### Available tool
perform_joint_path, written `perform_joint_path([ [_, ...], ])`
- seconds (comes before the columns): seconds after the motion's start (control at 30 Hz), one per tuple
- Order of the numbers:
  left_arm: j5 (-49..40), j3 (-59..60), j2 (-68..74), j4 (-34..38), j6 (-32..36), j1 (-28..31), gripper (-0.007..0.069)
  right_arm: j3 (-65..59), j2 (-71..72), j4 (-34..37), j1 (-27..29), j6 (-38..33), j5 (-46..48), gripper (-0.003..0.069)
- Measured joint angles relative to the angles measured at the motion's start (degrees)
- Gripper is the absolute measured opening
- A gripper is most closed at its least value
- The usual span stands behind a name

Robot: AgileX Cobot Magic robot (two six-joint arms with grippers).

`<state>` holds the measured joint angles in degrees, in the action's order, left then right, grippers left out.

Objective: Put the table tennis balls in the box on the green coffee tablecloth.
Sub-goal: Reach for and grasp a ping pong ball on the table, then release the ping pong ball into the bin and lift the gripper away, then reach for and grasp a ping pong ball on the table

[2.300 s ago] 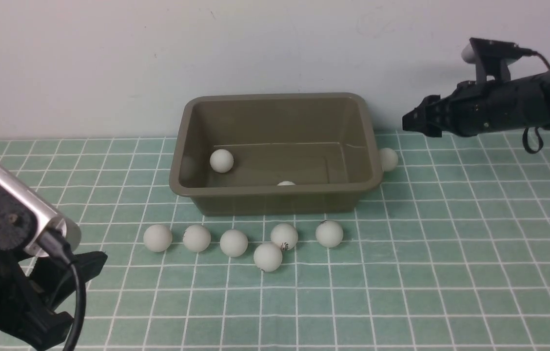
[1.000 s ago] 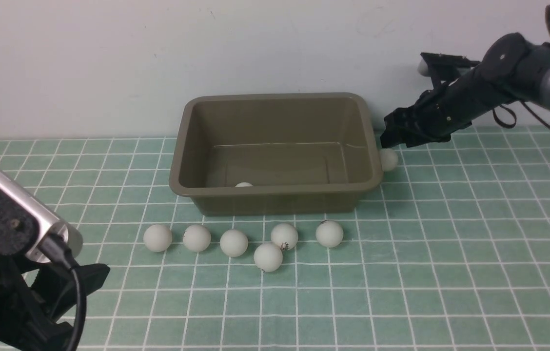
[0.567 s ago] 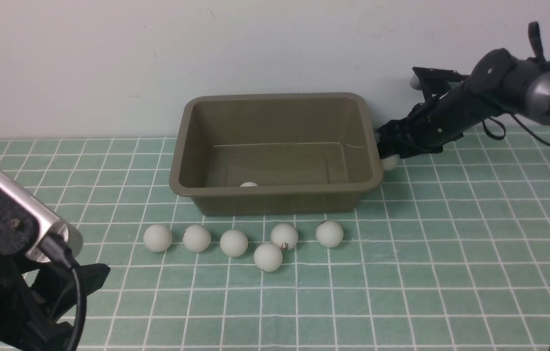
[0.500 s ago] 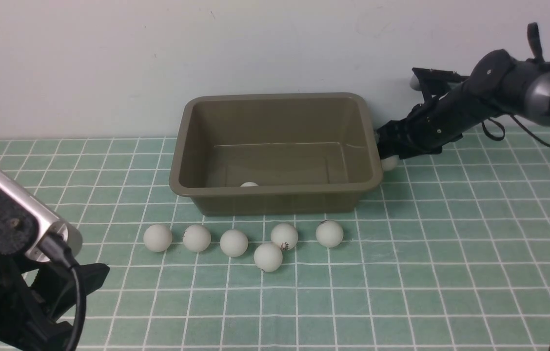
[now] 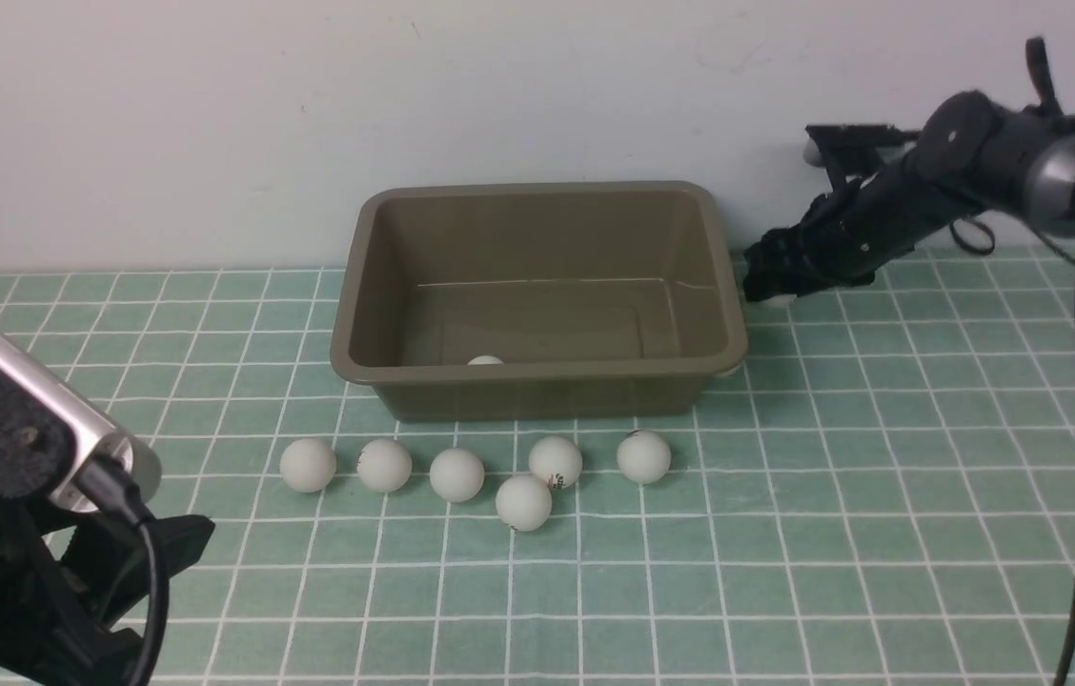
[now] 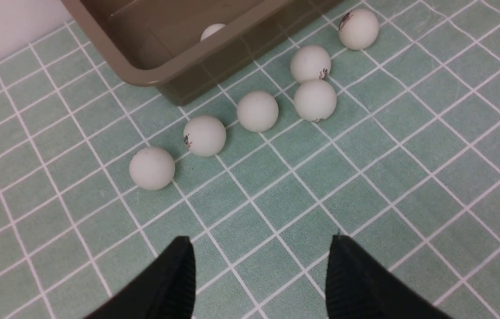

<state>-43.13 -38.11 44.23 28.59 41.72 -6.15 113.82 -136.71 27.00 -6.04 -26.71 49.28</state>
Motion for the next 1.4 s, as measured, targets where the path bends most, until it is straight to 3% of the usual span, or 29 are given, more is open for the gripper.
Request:
perform_joint_path([
  [0.17, 0.0, 0.0, 0.0, 0.0, -0.02, 0.0, 0.0363, 3.59, 4.56, -2.42, 0.0, 0.28, 2.93, 0.0365],
  [0.33, 0.0, 0.0, 0.0, 0.0, -0.02, 0.0, 0.0363, 6.28, 7.4, 3.97, 0.06, -2.18, 6.64, 0.0365],
  [0.47, 0.0, 0.0, 0.0, 0.0, -0.02, 0.0, 0.0363, 7.15, 7.71, 18.39, 0.06, -10.25, 15.46, 0.0365],
  [0.57, 0.0, 0.0, 0.0, 0.0, -0.02, 0.0, 0.0363, 7.15, 7.21, 24.16, -0.26, -15.54, 20.4, 0.0365],
  [0.8, 0.0, 0.0, 0.0, 0.0, -0.02, 0.0, 0.0363, 7.15, 6.9, 16.75, -3.34, -17.33, 21.08, 0.0368],
  [0.97, 0.0, 0.0, 0.0, 0.0, -0.02, 0.0, 0.0363, 7.15, 5.82, 13.23, -5.62, -17.68, 21.3, 0.0516],
  [1.07, 0.0, 0.0, 0.0, 0.0, -0.02, 0.0, 0.0363, 7.15, 6.02, 13.42, -5.56, -17.69, 21.46, 0.055],
  [1.4, -0.18, 0.0, 0.0, -0.03, -0.02, 0.0, 0.0363, 7.15, 14.46, 5.54, 3.58, -12.81, 21.74, 0.0489],
])
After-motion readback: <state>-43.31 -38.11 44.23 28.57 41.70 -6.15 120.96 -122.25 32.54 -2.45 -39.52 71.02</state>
